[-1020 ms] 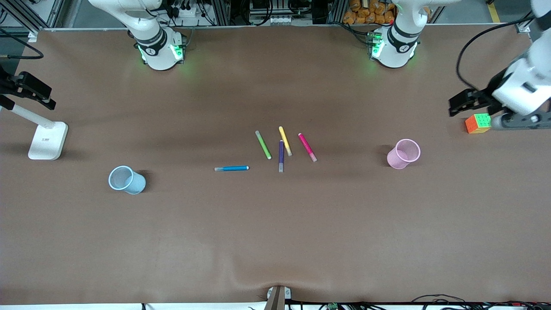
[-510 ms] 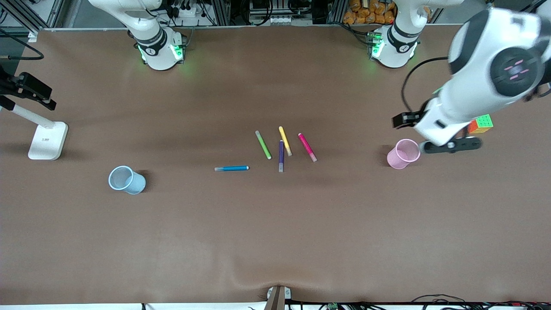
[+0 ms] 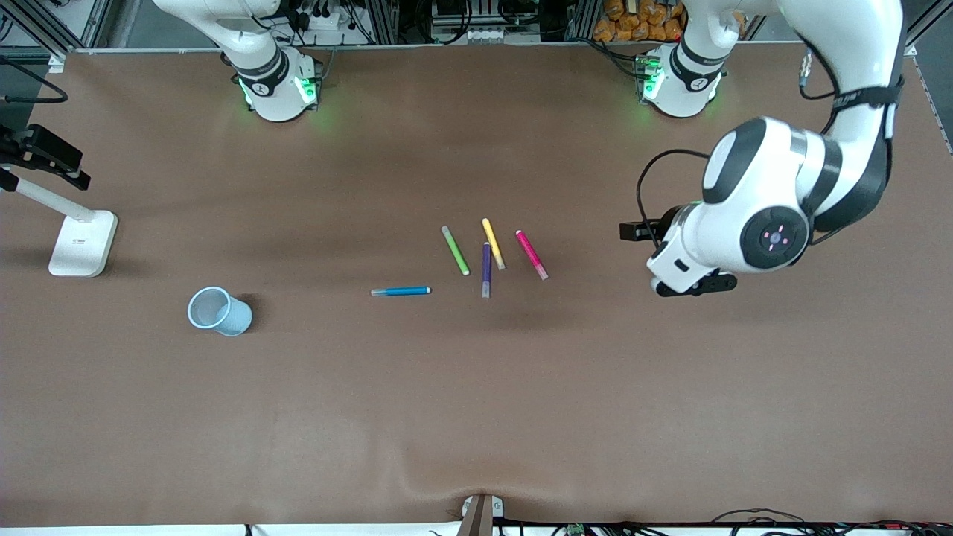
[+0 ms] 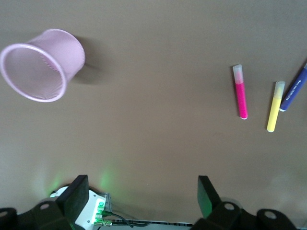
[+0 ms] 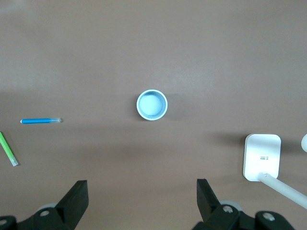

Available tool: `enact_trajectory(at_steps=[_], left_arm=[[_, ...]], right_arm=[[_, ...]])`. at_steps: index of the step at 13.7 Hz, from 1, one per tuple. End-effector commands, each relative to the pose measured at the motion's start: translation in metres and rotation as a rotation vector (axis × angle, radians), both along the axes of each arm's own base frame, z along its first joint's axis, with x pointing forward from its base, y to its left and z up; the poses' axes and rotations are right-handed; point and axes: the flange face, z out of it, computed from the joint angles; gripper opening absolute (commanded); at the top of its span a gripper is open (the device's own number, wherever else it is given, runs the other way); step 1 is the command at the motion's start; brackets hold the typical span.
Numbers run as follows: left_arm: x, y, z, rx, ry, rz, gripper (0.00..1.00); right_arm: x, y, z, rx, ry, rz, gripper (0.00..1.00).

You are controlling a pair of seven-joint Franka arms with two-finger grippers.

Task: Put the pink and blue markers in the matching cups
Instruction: 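Lower the left gripper over the pink marker and close on it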

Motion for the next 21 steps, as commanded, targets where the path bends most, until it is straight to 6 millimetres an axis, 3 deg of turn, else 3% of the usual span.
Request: enact_trajectory(at_steps=[1,3,6,9,15,18,21], left_arm=[[0.004,-0.026,-0.024,-0.055,0.041,0.04,1.0],[0.002,-0.052,-0.052,-0.055,0.042,0.105,1.0],[-0.012,-0.107,-0.108,0.063,0.045,0.257,1.0],[-0.019,-0.13,-0.156,0.09,0.04,0.316,1.0],[-0.033,-0.165,-0.199,0.101,0.015,0.434,1.0],[-0.042,-0.158,-0.218,0.1,0.054,0.502,1.0],[-0.043,-0.163,-0.221,0.051,0.1,0.578,1.0]], right_arm=[[0.0,-0.002,0.001,-0.011,0.0,0.012,1.0],[0.0,-0.002,-0.001,-0.01,0.005,0.012,1.0],[0.001,0.0,-0.005,-0.002,0.01,0.014,1.0],[0.001,-0.001,-0.005,-0.004,0.011,0.014,1.0],[0.001,-0.001,-0.005,-0.004,0.009,0.015,1.0],[0.001,-0.001,-0.005,-0.004,0.009,0.015,1.0],[0.001,0.0,-0.004,-0.001,0.006,0.018,1.0]])
